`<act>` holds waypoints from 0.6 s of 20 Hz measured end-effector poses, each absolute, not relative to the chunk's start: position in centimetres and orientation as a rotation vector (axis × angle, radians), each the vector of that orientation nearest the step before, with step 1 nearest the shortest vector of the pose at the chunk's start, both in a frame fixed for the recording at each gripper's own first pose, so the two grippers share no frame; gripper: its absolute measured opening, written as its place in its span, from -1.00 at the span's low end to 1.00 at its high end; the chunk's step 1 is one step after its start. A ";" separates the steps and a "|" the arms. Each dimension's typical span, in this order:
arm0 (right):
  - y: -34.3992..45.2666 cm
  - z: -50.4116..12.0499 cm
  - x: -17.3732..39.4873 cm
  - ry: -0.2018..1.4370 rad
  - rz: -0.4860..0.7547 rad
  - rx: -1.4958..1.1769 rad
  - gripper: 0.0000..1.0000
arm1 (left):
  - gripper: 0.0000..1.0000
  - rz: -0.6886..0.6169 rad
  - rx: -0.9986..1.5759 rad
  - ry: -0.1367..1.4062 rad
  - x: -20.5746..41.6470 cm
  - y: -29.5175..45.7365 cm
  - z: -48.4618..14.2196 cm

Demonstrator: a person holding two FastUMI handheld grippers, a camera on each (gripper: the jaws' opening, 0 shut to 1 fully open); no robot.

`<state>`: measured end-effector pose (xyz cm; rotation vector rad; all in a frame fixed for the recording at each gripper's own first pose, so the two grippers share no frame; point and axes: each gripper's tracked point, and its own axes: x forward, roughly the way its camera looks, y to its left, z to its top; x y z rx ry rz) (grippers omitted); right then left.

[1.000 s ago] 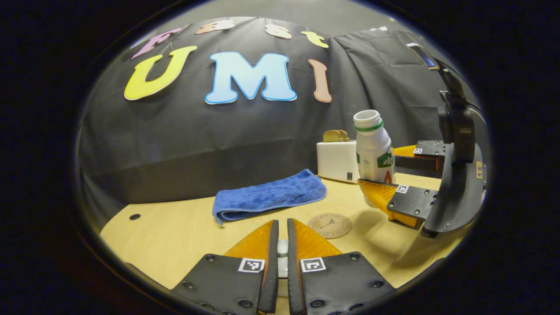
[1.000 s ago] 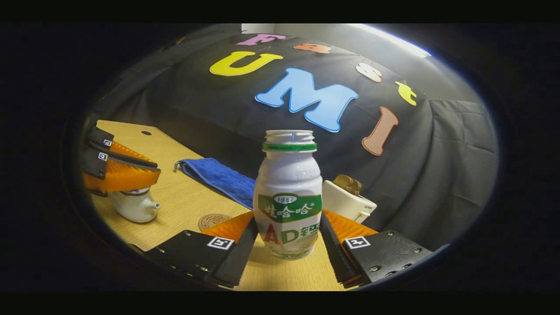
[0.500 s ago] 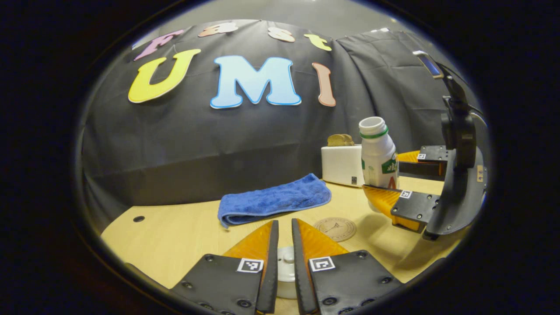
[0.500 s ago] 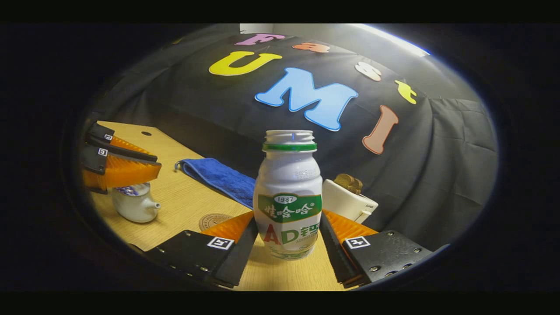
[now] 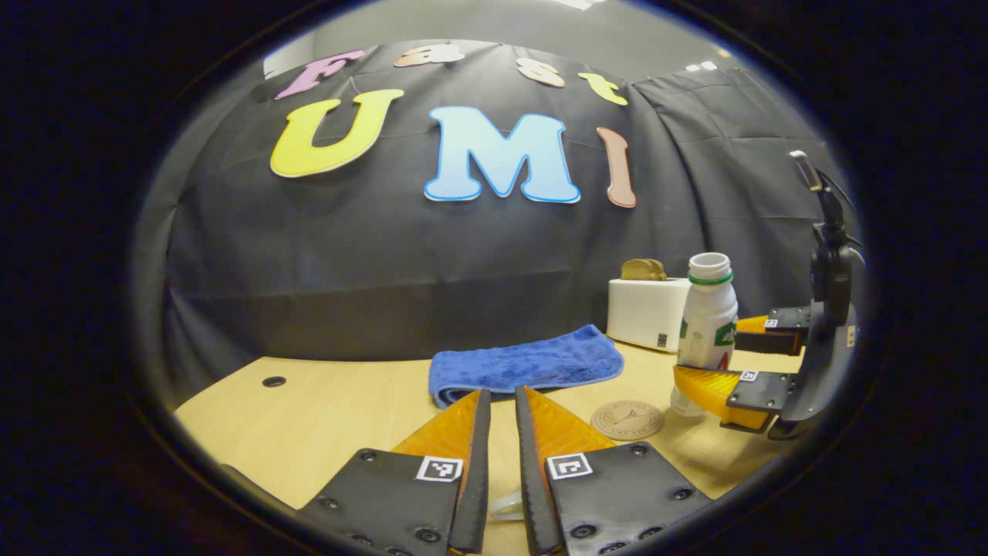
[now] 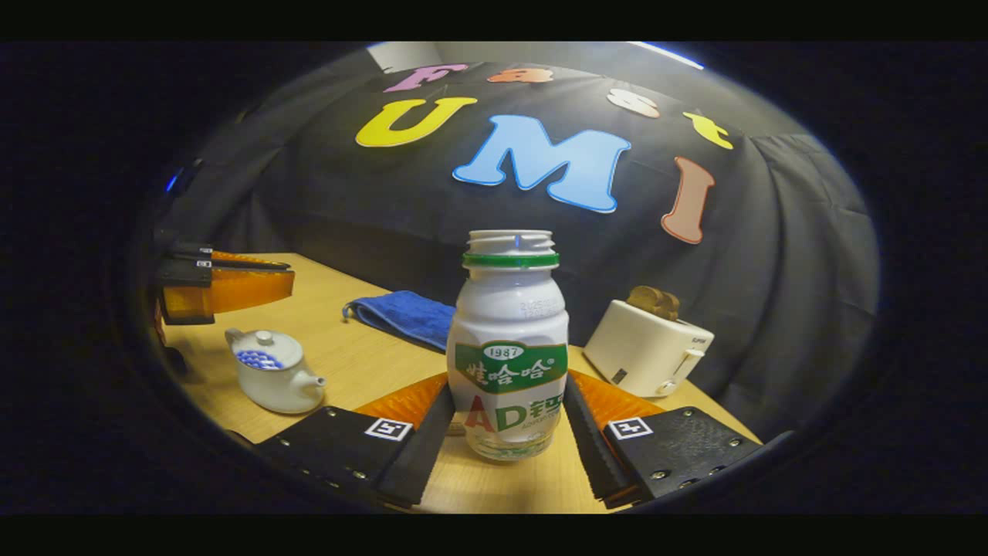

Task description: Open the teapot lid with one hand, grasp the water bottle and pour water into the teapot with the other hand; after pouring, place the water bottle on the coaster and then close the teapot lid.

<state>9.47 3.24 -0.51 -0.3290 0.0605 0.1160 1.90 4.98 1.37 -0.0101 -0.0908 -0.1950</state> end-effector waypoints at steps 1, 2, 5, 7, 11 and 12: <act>3.0 -0.6 9.7 0.074 0.133 -0.302 0.54 | -0.30 -0.179 -0.024 -0.086 2.1 5.6 1.3; 2.7 -0.9 10.1 0.082 0.145 -0.281 0.55 | -0.30 -0.163 -0.039 -0.081 2.3 6.3 1.2; 2.2 -1.3 11.4 0.085 0.171 -0.237 0.54 | -0.48 -0.128 -0.082 -0.069 2.7 7.9 0.7; 2.7 -0.4 12.1 0.075 0.191 -0.209 0.55 | -0.49 -0.099 -0.098 -0.065 2.9 8.9 0.4; 5.0 1.8 15.2 0.058 0.198 -0.206 0.54 | -0.40 -0.069 -0.124 -0.059 3.1 10.1 0.1; 5.7 2.3 15.9 0.056 0.200 -0.202 0.54 | -0.51 -0.067 -0.127 -0.058 3.1 10.1 0.0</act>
